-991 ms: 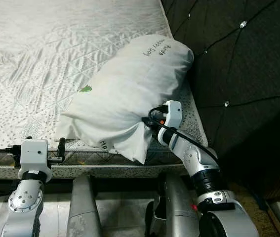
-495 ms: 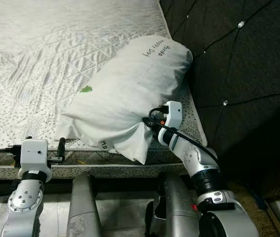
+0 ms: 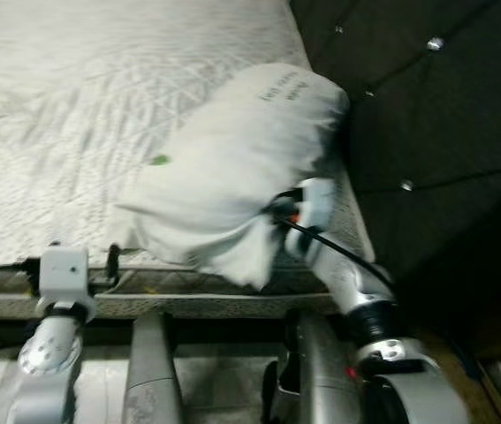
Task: Clean up the room
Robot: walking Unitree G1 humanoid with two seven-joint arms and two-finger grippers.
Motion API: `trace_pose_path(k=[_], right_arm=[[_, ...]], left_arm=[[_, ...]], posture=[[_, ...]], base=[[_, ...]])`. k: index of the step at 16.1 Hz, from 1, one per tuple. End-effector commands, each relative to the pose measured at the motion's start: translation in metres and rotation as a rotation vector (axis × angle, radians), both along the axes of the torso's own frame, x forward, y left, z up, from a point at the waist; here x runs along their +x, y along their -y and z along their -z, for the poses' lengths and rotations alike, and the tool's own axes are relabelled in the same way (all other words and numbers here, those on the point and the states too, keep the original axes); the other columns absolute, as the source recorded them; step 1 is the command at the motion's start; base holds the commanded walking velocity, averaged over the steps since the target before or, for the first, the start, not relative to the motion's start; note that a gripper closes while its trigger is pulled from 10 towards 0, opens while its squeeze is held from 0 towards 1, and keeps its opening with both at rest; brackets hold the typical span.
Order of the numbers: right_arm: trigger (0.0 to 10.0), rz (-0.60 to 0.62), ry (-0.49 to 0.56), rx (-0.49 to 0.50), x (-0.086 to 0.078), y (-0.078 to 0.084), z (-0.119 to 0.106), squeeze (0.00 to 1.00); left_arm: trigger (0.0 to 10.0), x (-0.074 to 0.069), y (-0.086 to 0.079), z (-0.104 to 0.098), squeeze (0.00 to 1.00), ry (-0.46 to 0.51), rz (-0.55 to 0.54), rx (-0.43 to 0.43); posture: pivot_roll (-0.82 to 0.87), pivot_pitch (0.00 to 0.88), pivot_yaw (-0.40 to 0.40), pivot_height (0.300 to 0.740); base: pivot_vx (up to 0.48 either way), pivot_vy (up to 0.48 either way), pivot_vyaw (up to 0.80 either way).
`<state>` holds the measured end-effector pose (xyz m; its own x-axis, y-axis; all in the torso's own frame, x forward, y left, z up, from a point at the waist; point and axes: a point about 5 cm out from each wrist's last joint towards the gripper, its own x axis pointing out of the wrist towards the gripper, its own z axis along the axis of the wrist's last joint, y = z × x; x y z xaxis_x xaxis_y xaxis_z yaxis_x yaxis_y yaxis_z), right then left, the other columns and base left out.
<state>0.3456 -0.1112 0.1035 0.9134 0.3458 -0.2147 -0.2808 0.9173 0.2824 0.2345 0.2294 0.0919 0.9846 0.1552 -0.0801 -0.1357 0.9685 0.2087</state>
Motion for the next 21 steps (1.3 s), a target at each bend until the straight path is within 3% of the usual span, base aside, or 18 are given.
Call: trace_pose_path(k=[1,2,4,6,9,12,15,17,21], right_arm=[[0.0,0.146,0.202,-0.064,0.007,0.031,-0.032,0.00],[0.0,0.126,0.184,-0.073,0.005,0.026,-0.027,0.00],[0.0,0.154,0.181,-0.105,0.006,0.031,-0.026,0.00],[0.0,0.319,0.230,-0.194,0.012,0.063,-0.034,0.00],[0.0,0.574,0.356,-0.306,0.014,0.117,-0.066,0.00],[0.0,0.620,0.367,-0.340,0.011,0.131,-0.072,0.00],[0.0,0.579,0.323,-0.364,-0.002,0.129,-0.053,0.00],[0.0,0.521,0.215,-0.326,-0.025,0.109,-0.017,0.00],[0.0,0.470,0.161,-0.279,-0.036,0.089,-0.002,0.00]], left_arm=[[10.0,0.000,-0.001,0.001,0.00,0.007,-0.014,-0.015],[10.0,0.001,-0.001,0.001,0.00,0.005,-0.012,-0.012],[10.0,0.001,-0.001,0.001,0.00,0.003,-0.011,-0.010],[10.0,0.002,-0.002,0.001,0.00,0.002,-0.015,-0.007],[10.0,0.005,-0.004,0.002,0.00,0.002,-0.026,-0.005],[10.0,0.006,-0.004,0.002,0.00,0.001,-0.026,-0.001],[10.0,0.007,-0.004,0.003,0.00,-0.002,-0.025,0.003],[10.0,0.005,-0.004,0.005,0.00,-0.008,-0.029,0.001],[10.0,0.006,-0.002,0.006,0.00,-0.013,-0.023,0.003]], posture=[[0.16,0.040,-0.065,0.557],[0.16,0.040,-0.064,0.557],[0.16,0.041,-0.065,0.557],[0.16,0.041,-0.069,0.557],[0.14,0.052,-0.059,0.557],[0.13,0.050,-0.058,0.557],[0.13,0.055,-0.058,0.557],[0.12,0.061,-0.062,0.557],[0.12,0.062,-0.058,0.557]], base=[[0.000,0.000,0.00],[0.000,0.000,0.00],[0.000,0.000,0.00],[0.000,0.000,0.00],[0.000,0.000,0.00],[0.000,0.000,0.00],[0.000,0.000,0.00],[0.000,0.000,0.00],[0.000,0.000,0.00]])
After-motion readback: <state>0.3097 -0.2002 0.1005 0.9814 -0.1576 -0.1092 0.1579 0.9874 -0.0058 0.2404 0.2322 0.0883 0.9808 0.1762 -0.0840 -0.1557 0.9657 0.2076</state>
